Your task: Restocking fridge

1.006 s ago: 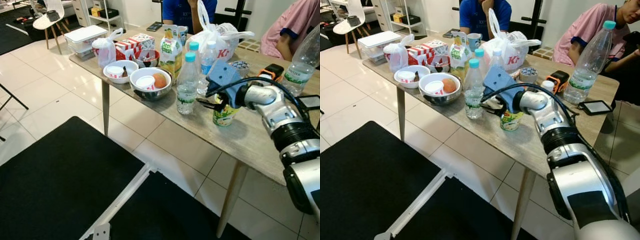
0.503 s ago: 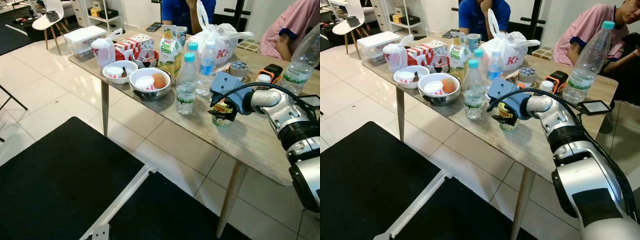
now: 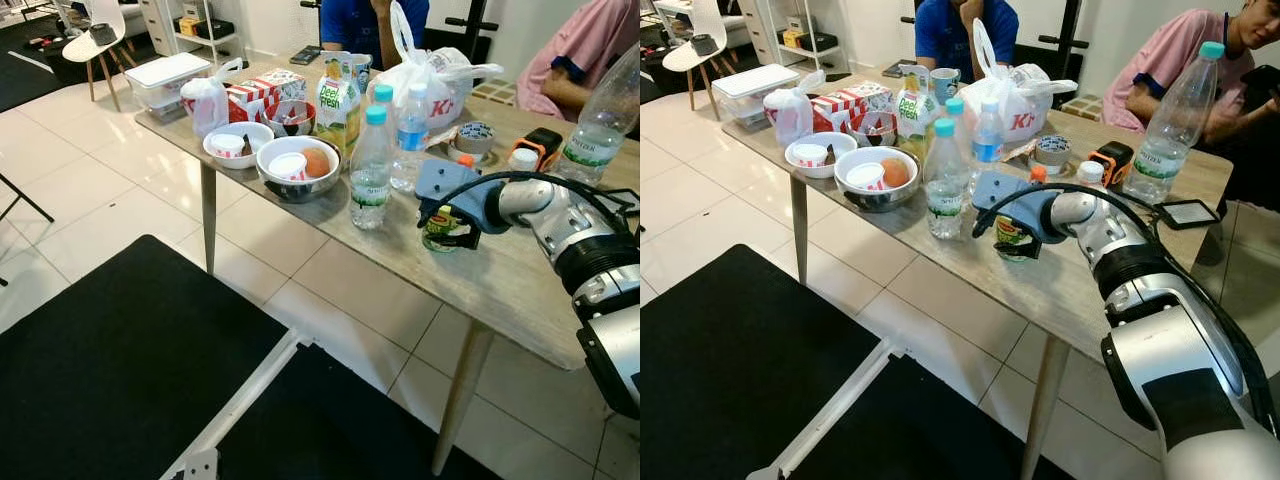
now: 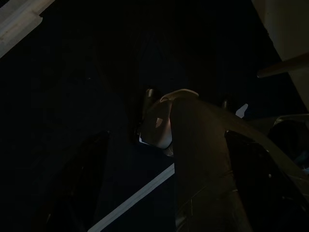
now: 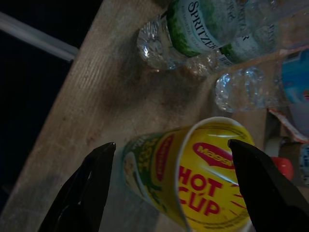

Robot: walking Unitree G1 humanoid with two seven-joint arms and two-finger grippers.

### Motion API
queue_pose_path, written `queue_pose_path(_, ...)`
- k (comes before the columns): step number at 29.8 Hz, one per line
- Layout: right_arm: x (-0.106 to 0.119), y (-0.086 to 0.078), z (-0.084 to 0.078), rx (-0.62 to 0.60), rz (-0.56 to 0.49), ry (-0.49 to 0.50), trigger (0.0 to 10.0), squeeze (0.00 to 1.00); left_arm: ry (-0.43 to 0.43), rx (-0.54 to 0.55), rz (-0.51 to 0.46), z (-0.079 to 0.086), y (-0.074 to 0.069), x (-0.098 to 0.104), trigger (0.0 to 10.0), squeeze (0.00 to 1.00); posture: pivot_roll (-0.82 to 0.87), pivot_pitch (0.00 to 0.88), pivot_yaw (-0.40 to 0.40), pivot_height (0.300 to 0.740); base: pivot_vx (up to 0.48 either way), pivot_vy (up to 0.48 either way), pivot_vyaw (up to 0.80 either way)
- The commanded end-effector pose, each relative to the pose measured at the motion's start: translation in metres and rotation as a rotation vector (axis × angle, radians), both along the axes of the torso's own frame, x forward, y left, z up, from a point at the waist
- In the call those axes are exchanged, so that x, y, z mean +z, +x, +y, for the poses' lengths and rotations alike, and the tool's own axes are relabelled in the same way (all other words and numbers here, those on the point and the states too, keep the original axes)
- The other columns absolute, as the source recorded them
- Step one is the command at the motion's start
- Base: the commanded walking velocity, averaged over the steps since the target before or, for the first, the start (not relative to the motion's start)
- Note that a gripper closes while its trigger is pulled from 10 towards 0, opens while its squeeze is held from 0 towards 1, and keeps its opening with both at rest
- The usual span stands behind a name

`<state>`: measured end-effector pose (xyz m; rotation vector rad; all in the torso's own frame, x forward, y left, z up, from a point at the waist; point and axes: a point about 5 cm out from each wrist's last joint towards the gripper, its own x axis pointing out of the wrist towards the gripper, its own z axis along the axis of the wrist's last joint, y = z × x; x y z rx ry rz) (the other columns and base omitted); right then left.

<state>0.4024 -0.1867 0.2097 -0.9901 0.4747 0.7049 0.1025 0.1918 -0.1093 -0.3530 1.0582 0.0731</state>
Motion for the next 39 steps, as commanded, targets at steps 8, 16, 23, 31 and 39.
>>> queue_pose_path(8,-0.002,0.0,-0.002,0.008,0.032,-0.098,10.0,0.0,-0.016,0.016,0.023,-0.002,-0.005,-0.002,10.0,0.0,-0.03,0.012,-0.009,0.74,0.0,0.0,0.0)
queue_pose_path(16,-0.002,0.0,-0.005,-0.008,0.034,-0.158,10.0,0.0,-0.014,0.025,0.038,-0.001,-0.01,-0.003,10.0,0.0,-0.04,0.017,-0.013,0.74,0.0,0.0,0.0)
queue_pose_path(23,-0.01,-0.001,-0.006,-0.007,0.052,-0.209,7.5,0.0,-0.009,0.039,0.044,0.0,-0.009,-0.003,10.0,0.0,-0.04,0.018,-0.015,0.74,0.0,0.0,0.0)
queue_pose_path(31,-0.012,-0.002,-0.008,0.001,0.06,-0.254,0.0,0.0,-0.006,0.041,0.066,-0.001,-0.016,-0.005,10.0,0.0,-0.05,0.016,-0.016,0.74,0.0,0.0,0.0)
queue_pose_path(39,-0.012,-0.003,-0.012,0.0,0.068,-0.267,0.0,0.0,-0.006,0.044,0.069,-0.001,-0.016,-0.005,10.0,0.0,-0.05,0.011,-0.018,0.74,0.0,0.0,0.0)
